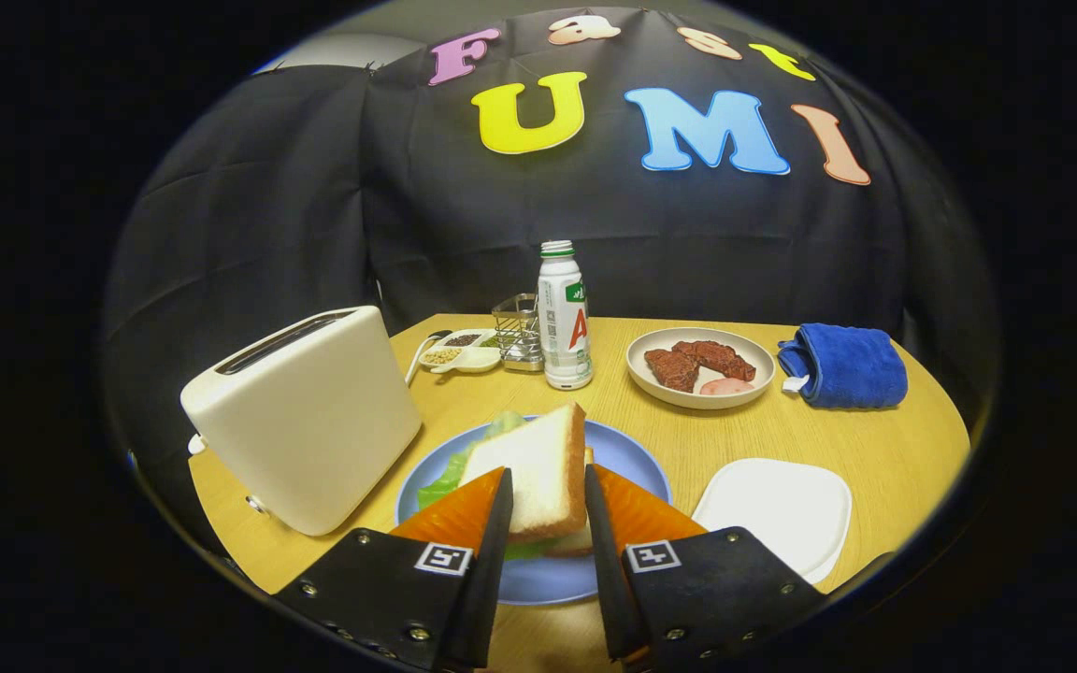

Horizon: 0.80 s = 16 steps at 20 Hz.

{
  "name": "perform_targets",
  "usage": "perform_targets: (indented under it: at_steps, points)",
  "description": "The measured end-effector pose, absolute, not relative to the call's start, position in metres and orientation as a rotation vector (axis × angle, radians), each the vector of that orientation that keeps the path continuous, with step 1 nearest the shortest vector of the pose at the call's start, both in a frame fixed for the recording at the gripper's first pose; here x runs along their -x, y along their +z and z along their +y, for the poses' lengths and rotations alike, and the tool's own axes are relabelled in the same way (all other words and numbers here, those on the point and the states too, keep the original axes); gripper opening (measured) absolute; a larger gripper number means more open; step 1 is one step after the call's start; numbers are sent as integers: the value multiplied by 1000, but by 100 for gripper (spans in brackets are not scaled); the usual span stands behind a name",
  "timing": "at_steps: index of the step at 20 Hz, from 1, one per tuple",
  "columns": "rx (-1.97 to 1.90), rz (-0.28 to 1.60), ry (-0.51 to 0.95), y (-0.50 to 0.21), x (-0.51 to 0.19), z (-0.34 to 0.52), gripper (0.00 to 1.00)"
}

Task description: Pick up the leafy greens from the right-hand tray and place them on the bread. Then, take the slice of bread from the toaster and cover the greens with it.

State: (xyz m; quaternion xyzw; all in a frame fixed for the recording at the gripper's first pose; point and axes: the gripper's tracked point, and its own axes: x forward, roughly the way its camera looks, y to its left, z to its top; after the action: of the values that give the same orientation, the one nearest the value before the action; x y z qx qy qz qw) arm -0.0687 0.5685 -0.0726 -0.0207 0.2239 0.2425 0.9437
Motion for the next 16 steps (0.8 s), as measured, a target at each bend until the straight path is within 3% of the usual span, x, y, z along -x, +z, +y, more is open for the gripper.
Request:
perform_targets:
  at_steps: [9,16]
  points:
    - [53,430,511,-64,72,565,46]
    - [-5,223,472,-7,71,526,46]
